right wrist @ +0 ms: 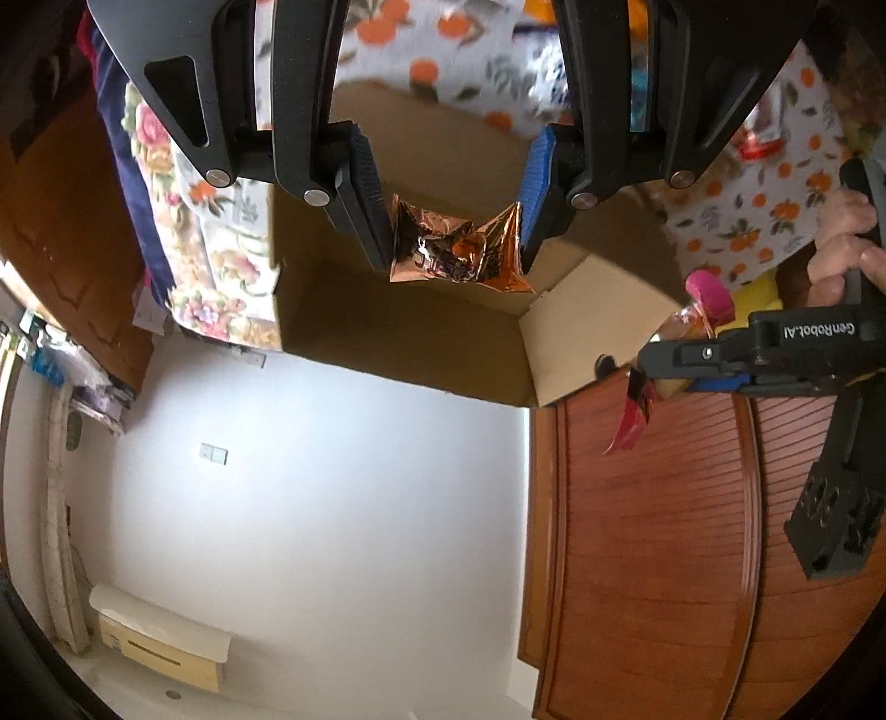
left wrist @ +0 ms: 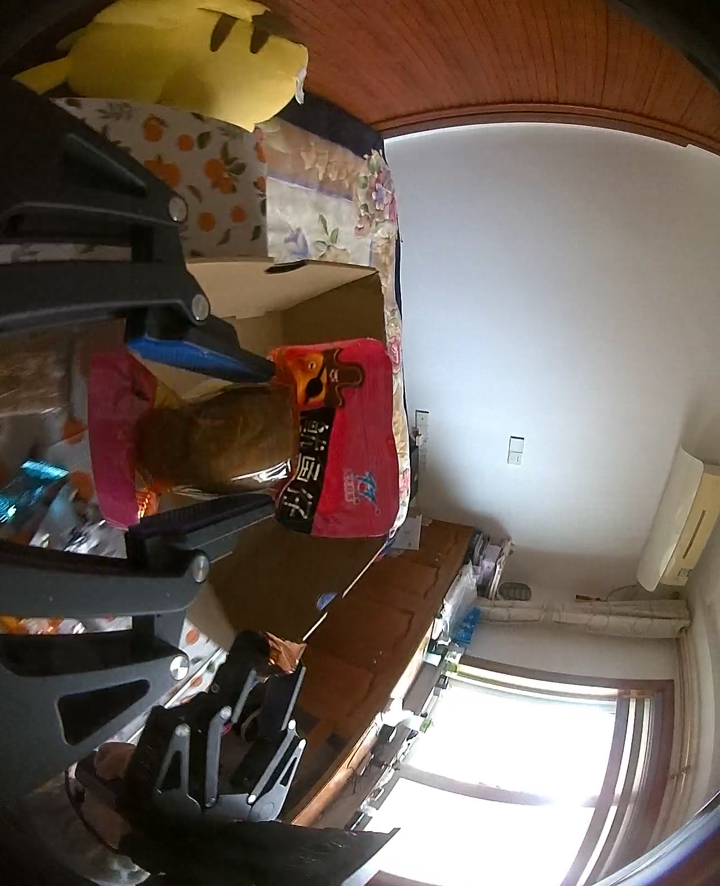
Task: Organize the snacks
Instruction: 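Carry both snacks over the cardboard box and open both tools to drop them, then grasp the grain bar with the left tool while the right tool grasps the orange strip pack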
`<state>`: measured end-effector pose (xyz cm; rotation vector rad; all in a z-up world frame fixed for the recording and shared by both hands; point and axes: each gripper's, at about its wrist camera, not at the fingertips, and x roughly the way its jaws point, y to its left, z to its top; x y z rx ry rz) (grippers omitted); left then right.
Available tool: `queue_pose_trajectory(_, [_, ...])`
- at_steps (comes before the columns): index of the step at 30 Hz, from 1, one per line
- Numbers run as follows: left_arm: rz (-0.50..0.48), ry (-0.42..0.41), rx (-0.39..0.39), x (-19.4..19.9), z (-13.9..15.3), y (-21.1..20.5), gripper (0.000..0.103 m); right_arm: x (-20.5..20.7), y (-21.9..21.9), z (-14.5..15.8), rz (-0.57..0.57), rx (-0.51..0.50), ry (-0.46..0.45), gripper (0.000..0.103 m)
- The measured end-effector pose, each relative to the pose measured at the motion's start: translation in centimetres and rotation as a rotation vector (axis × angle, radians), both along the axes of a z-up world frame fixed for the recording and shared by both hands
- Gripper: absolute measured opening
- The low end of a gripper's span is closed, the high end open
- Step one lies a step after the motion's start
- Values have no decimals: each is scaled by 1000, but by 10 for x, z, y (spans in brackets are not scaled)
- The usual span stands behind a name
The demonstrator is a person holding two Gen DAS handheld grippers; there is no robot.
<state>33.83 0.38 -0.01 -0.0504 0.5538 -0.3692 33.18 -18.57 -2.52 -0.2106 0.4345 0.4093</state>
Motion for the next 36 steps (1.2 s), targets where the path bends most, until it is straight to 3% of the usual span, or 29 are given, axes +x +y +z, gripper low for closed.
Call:
queue_pose_trajectory(12, [-26, 89, -14, 48, -39, -13, 43, 56, 13, -30, -1, -2, 77, 46])
queue_pose_trajectory(16, [-26, 78, 12, 48, -43, -19, 53, 60, 12, -36, -7, 0, 87, 67])
queue_pose_trajectory(20, [-28, 71, 24, 43, -38, -23, 55, 58, 9, -34, -20, 3, 85, 69])
queue_pose_trajectory(26, [-18, 37, 24, 21, -26, -15, 60, 36, 3, -22, -23, 27, 78, 69])
queue_pose_trajectory(36, [-13, 18, 46, -28, -18, 7, 66, -36, -14, -2, -51, 51, 77, 70])
